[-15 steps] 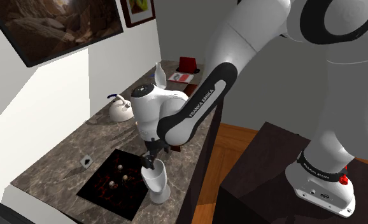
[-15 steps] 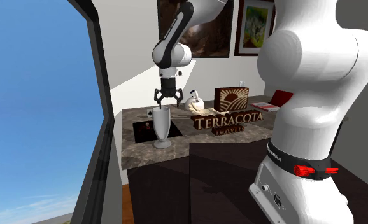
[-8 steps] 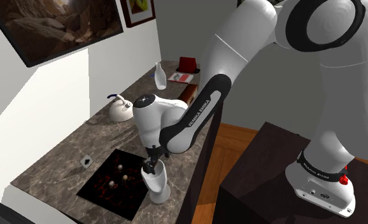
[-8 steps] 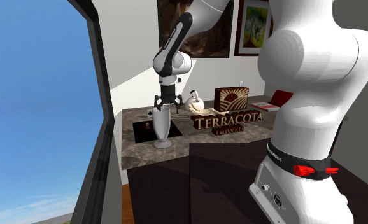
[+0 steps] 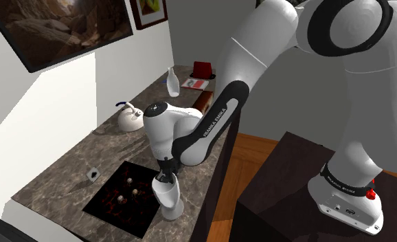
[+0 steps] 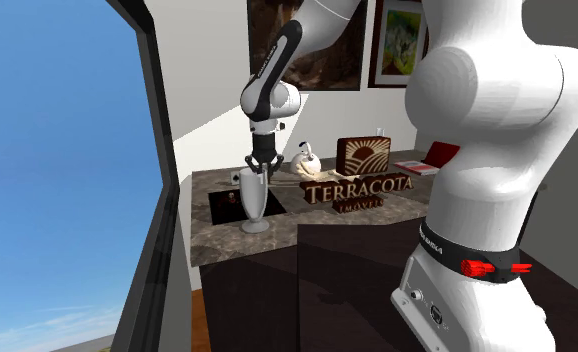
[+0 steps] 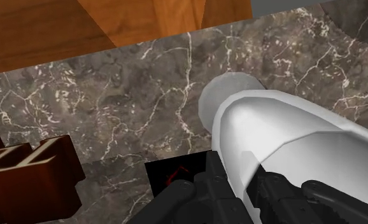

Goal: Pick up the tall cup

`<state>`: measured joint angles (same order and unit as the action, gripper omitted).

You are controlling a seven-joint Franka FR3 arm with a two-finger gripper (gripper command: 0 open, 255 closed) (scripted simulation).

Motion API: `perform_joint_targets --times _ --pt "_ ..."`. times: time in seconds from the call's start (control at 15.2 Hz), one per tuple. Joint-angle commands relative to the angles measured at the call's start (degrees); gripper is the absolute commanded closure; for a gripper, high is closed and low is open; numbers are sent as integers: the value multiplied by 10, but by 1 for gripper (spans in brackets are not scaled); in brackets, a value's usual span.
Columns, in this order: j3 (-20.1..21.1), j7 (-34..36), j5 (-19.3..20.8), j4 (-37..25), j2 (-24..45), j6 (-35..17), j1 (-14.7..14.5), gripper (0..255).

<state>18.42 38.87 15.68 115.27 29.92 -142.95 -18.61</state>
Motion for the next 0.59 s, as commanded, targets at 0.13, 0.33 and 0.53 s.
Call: perform_joint_targets --times 0.13,0.33,0.53 --pt "3 -2 -3 2 -7 5 2 255" --pt "10 -8 -13 4 -25 21 7 255" --pt "16 -14 -22 4 -42 38 12 255"
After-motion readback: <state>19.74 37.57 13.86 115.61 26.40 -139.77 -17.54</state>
